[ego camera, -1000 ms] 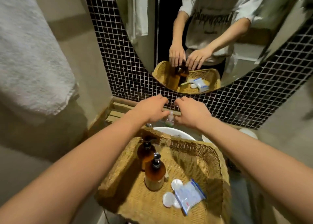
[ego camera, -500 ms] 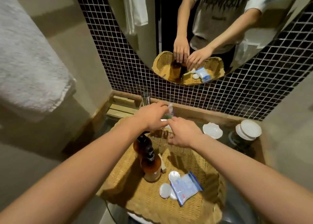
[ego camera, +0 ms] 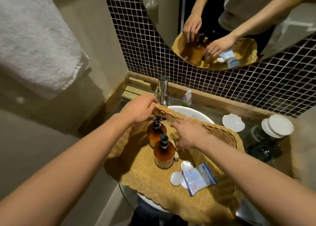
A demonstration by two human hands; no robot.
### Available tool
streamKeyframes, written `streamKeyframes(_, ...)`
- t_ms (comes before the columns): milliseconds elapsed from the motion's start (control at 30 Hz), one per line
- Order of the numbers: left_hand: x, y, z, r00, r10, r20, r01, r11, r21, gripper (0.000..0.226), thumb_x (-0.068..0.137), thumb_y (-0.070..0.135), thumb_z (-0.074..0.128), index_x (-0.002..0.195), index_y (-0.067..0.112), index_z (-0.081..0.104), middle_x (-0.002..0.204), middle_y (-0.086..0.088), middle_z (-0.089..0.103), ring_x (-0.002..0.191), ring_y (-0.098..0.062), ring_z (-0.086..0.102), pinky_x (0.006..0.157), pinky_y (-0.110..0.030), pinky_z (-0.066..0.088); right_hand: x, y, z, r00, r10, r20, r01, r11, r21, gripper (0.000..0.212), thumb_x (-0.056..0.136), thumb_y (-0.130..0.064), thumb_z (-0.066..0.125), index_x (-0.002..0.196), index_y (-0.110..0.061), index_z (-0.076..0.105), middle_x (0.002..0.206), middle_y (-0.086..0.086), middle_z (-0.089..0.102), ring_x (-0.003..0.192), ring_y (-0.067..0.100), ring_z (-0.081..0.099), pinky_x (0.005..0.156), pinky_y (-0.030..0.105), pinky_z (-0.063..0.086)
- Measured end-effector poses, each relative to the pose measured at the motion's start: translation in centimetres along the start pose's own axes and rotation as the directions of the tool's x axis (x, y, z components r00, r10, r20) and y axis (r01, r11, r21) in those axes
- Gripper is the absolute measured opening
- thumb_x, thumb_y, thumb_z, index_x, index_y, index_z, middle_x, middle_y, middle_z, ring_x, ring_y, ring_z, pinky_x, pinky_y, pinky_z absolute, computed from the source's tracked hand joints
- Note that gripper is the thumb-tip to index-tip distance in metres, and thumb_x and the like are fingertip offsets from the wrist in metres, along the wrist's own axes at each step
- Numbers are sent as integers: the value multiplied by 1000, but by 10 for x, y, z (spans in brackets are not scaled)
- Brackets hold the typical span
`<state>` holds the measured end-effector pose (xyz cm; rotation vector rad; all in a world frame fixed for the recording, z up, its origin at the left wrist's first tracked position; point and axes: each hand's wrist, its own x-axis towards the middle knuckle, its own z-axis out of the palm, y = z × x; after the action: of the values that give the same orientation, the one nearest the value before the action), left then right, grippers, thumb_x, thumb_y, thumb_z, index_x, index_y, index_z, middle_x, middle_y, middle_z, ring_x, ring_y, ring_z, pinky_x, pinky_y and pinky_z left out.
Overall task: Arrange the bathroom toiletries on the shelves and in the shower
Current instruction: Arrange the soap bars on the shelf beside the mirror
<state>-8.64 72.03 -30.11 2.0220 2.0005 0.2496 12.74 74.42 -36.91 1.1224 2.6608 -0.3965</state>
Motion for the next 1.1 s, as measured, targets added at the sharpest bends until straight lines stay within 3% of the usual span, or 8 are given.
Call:
streamKeyframes(167,-18,-29,24,985,-90,148,80,994,73,40,94,14,54,134,21,54,139,-4,50,125,-21,51,105,-36,43,3,-3,14,990,-27,138,30,999,-22,92,68,-38,84,144,-28,35,136,4,49,116,28,54,89,44,53)
streamKeyframes(300,-29,-33,47,962,-98,254,69,991,118,49,92,19,59,140,20,47,138,-7,49,124,-24,50,103,-39,45,4,-7,22,974,-38,224,56,996,-74,94,64,-43,85,142,-24,36,127,5,49,112,28,53,85,44,54)
streamKeyframes(500,-35,-39,64,956,-103,274,90,994,60,62,88,22,68,143,24,41,142,-4,46,127,-24,48,100,-37,45,3,-14,35,961,-39,272,61,995,-74,89,59,-48,88,130,-22,43,115,3,51,103,26,55,79,41,53)
streamKeyframes(633,-36,-43,67,957,-100,273,93,995,38,66,85,24,72,144,25,41,145,-4,45,130,-25,46,101,-37,43,5,-17,39,964,-48,263,83,989,-124,83,58,-43,89,126,-21,46,102,0,45,88,21,48,66,34,43)
streamKeyframes(700,-37,-44,69,957,-98,272,95,995,26,67,85,25,72,144,25,40,145,-3,45,130,-24,46,101,-36,43,6,-16,39,960,-40,277,78,989,-129,75,61,-31,87,124,-18,48,102,2,46,89,22,50,68,35,48)
streamKeyframes(767,-37,-44,70,958,-92,272,90,996,19,68,85,26,72,145,24,39,145,-2,45,129,-23,46,100,-34,42,5,-14,39,957,-29,288,64,992,-111,73,65,-21,84,128,-16,47,117,7,52,102,27,56,82,41,54)
streamKeyframes(933,-34,-45,53,970,-78,232,74,997,26,62,88,28,69,144,24,41,143,-3,47,126,-23,50,101,-36,45,8,-5,16,983,-5,185,7,1000,-7,79,67,-28,84,130,-20,37,122,13,57,97,27,59,76,35,54)
streamKeyframes(1100,-19,-40,19,993,-57,99,55,998,25,57,88,33,68,140,25,47,141,-1,51,125,-21,52,100,-37,45,21,1,-34,1000,14,-25,-11,992,128,96,65,-37,86,143,-31,30,133,5,57,113,26,57,91,43,52)
